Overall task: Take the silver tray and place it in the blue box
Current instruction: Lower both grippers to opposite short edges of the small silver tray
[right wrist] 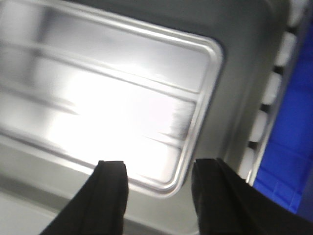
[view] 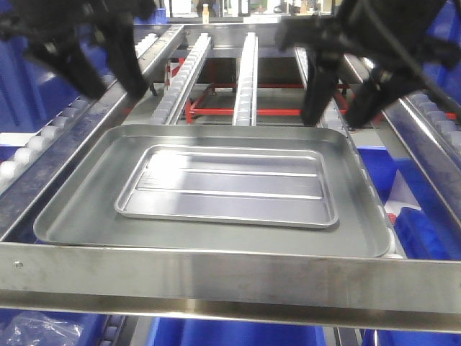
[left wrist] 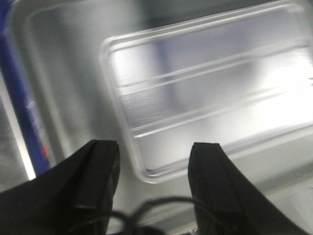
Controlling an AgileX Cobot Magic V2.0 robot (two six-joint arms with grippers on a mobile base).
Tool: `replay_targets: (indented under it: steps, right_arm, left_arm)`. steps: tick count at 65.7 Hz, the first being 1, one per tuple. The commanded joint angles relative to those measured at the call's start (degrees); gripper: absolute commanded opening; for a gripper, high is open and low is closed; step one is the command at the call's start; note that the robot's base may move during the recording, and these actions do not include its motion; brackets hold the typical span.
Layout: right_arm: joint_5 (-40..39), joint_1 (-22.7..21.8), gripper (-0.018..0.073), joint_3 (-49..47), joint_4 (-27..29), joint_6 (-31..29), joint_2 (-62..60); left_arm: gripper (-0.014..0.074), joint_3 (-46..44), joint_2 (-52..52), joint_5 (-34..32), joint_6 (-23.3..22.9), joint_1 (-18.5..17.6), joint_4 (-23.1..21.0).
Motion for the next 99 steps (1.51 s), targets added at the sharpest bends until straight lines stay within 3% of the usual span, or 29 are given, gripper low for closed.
replay_targets:
  steps: [1,6,24,88,99]
  right_arm:
    - [-1.9,-0.6,0.0417,-3.2,-0.1,1.9,0.0]
    - [-1.8,-0.6,0.0417,-4.4,-0.2,2.3,2.0]
    - [-1.1,-1.7,0.0417,-6.0,-0.2,3.4,6.9]
    - [-6.7,-3.0,0.0414,-6.0,-0.1,3.4,14.2]
    - [-6.7,-3.0,0.0414,-6.0,-0.1,3.4,14.2]
  left_arm:
    - [0.0242,-5.9,1.6,2.6,-9.1,-1.1,6.9]
    - [0.0242,-9.1,4.9,4.9,-11.2,-2.1,8.9]
    - [0.0242,-12.8,11.8,4.6,-17.3,-2.7,8.9]
    - [0.0242,-12.8,19.2,0.3,-19.3,-2.2,11.6]
    - [0.0202,-12.8,20.2,0.6,-19.3,-1.0,11.1]
